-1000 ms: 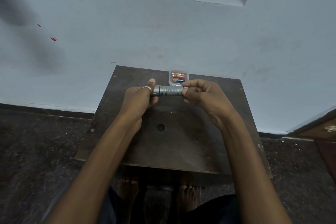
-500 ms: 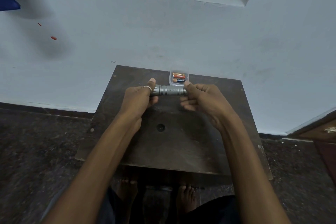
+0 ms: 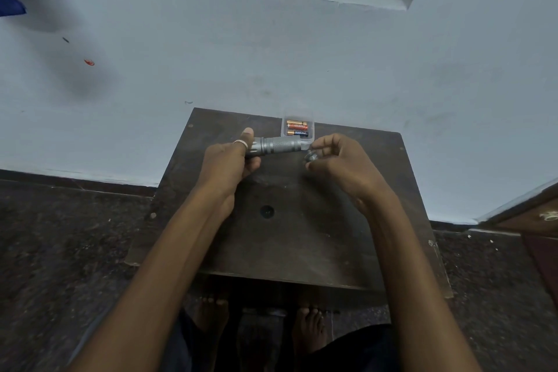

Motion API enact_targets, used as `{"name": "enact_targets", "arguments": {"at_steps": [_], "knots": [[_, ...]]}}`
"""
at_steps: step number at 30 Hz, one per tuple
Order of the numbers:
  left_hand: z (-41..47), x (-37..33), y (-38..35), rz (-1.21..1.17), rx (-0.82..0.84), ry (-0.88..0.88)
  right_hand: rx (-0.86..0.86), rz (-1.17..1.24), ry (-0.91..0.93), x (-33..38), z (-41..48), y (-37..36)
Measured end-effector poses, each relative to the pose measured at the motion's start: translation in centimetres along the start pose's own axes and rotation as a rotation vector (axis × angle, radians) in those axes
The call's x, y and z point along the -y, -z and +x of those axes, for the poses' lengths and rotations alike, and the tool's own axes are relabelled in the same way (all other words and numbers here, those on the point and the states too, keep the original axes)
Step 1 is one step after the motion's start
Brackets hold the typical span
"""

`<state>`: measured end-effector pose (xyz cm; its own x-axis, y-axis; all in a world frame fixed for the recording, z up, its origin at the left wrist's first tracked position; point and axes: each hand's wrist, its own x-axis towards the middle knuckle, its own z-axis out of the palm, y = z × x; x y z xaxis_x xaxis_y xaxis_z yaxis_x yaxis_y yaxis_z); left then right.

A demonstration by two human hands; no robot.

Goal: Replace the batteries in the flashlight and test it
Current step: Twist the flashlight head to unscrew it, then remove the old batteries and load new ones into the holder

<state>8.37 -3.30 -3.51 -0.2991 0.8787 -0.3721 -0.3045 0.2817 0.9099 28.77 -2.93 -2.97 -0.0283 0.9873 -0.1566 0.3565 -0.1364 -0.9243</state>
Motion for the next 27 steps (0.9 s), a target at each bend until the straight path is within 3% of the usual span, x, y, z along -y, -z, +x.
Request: {"name": "enact_targets", "arguments": {"at_steps": [6,15,18,23,27], "knots": [[0.0,-0.1,0.1,-0.036,0.001,0.002,-0.053,-0.439,0.104,0.4,-0.2,-0.5],[0.0,-0.1,0.1,-0.018,0.001,0.014,-0.009,-0.600,0.107,0.5,-0.3,-1.2],[0.0,-0.1,0.2,0.013,-0.004,-0.019,-0.056,-0.432,0.106,0.6,-0.4,-0.5],[-0.3,0.0,0.2,0.096,0.029,-0.187,0.016,0.291,0.019,1.6,-0.8,-0.5],[-0.9,-0.1,-0.1,0.172,0.042,-0.338,0.080,0.507,-0.071,2.4,-0.9,-1.5]]}}
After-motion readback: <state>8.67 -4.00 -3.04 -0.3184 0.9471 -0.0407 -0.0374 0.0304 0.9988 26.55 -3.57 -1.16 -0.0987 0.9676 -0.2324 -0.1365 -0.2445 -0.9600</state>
